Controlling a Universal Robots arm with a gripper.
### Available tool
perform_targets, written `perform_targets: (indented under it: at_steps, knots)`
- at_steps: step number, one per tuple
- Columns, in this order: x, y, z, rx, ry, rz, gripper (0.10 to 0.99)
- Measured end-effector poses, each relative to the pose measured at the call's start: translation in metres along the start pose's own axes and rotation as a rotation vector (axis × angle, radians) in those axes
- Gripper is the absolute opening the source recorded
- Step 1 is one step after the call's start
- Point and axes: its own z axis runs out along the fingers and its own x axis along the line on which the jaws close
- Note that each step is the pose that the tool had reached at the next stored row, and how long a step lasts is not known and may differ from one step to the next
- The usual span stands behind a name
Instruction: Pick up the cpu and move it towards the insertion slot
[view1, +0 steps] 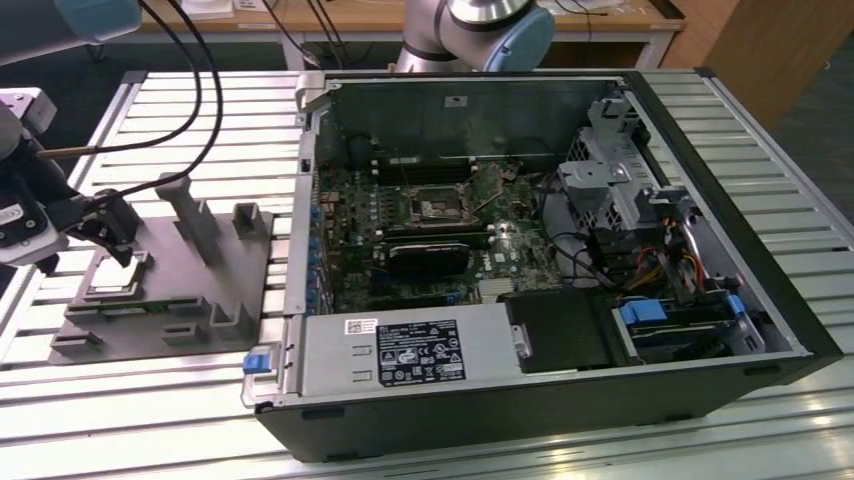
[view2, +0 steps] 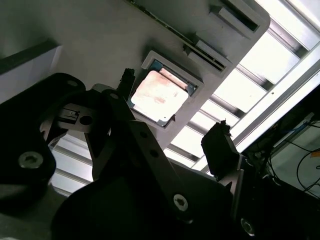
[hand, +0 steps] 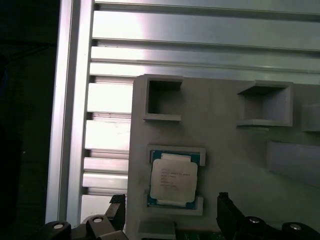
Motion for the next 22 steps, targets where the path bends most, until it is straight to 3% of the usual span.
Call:
perform_targets:
  at_steps: [22]
  knots:
    - [-0.0011, 0.0011, 0.006, 0.0, -0.0002, 0.0, 0.82]
